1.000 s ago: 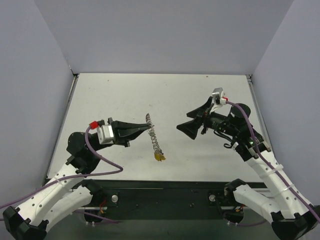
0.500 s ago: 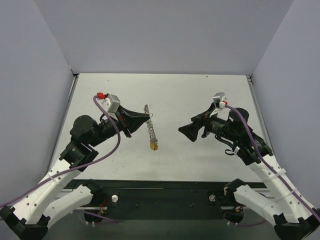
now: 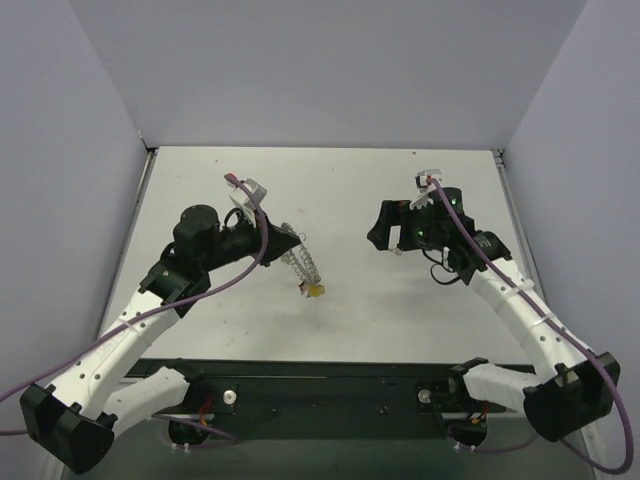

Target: Put the keys on the keyring

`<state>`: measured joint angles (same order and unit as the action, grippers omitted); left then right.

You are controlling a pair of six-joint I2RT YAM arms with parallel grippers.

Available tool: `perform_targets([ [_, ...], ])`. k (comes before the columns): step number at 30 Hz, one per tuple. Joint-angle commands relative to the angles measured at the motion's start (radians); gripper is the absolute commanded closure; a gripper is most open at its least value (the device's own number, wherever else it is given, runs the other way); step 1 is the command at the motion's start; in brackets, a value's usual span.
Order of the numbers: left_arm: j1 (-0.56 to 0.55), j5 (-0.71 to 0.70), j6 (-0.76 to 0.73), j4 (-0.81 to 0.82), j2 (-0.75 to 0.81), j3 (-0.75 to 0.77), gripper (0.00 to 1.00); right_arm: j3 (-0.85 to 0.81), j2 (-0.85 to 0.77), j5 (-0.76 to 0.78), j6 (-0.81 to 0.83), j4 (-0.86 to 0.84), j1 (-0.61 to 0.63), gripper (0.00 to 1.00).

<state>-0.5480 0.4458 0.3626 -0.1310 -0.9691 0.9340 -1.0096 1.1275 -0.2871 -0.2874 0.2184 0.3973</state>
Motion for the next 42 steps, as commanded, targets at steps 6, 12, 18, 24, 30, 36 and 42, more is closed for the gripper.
perform_targets([
  [6,0.103,0.129,-0.04,0.068,-0.009,0.014,1.0,-0.179,0.348,0.059,-0.087,0.108,-0.162,0.18],
  [12,0.148,0.226,0.013,0.163,-0.019,-0.03,1.0,-0.273,0.547,0.118,-0.056,0.136,-0.212,0.26],
  [18,0.158,0.255,0.024,0.18,-0.016,-0.041,1.0,-0.359,0.696,0.143,-0.058,0.193,-0.213,0.39],
  [24,0.163,0.264,0.033,0.197,-0.023,-0.052,1.0,-0.383,0.767,0.175,-0.065,0.206,-0.213,0.45],
  [30,0.163,0.271,0.032,0.206,-0.036,-0.054,1.0,-0.368,0.796,0.174,-0.065,0.205,-0.213,0.5],
  [36,0.164,0.277,0.032,0.208,-0.042,-0.055,1.0,-0.357,0.819,0.183,-0.068,0.188,-0.216,0.54],
  [42,0.164,0.272,0.024,0.196,-0.037,-0.054,1.0,-0.363,0.85,0.186,-0.087,0.185,-0.218,0.62],
])
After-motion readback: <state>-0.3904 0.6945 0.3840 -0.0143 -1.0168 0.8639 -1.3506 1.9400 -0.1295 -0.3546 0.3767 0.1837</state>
